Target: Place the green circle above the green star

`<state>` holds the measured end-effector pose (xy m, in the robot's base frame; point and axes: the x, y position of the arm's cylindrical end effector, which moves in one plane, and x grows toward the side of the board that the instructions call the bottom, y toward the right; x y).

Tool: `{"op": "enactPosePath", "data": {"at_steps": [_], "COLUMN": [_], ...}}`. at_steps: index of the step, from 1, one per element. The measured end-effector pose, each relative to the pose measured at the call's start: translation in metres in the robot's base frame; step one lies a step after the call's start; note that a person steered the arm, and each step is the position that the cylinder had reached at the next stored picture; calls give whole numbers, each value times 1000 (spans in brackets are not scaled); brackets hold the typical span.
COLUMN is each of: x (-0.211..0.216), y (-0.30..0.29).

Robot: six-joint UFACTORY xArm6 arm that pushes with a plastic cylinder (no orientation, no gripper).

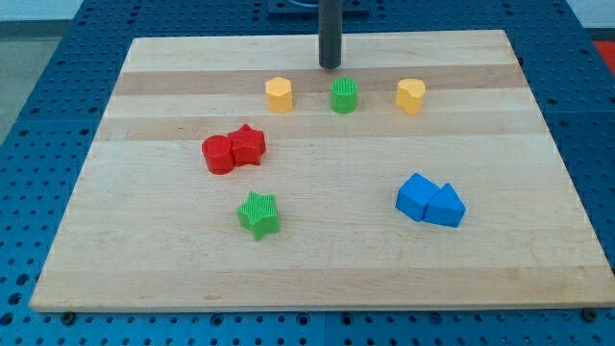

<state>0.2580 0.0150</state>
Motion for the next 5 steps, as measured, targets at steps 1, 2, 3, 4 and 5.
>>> {"op": "enactPosePath", "data": {"at_steps": [1,2,3,4,5], "x": [1,14,19,57,83], "y": [8,23,25,25,25]}}
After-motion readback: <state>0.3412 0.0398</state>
